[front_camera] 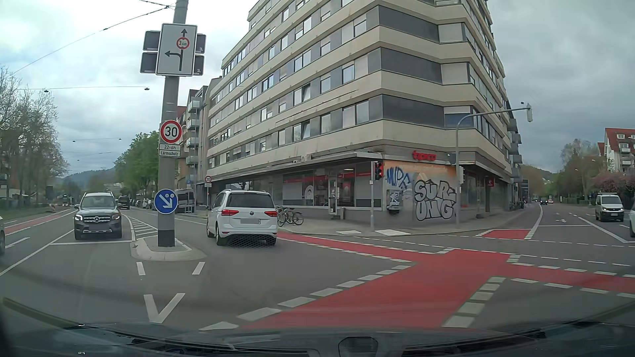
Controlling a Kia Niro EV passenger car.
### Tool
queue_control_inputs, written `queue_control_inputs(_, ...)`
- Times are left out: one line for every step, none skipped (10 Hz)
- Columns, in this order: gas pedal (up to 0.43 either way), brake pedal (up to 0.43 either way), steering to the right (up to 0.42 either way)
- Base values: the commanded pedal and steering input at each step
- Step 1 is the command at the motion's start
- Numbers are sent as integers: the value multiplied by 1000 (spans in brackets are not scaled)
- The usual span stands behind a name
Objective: Follow the waypoints while adhering to traffic rules and regulations
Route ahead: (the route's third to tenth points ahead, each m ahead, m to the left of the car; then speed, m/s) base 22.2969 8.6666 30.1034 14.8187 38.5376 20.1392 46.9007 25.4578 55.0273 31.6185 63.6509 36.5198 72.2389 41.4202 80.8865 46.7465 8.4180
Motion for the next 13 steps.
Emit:
queue_control_inputs(118,0,-118)
queue_control_inputs(118,0,-125)
queue_control_inputs(118,0,-132)
queue_control_inputs(118,0,-134)
queue_control_inputs(118,0,-137)
queue_control_inputs(118,0,-140)
queue_control_inputs(118,0,-141)
queue_control_inputs(118,0,-140)
queue_control_inputs(118,0,-141)
queue_control_inputs(130,0,-140)
queue_control_inputs(130,0,-140)
queue_control_inputs(130,0,-138)
queue_control_inputs(130,0,-137)
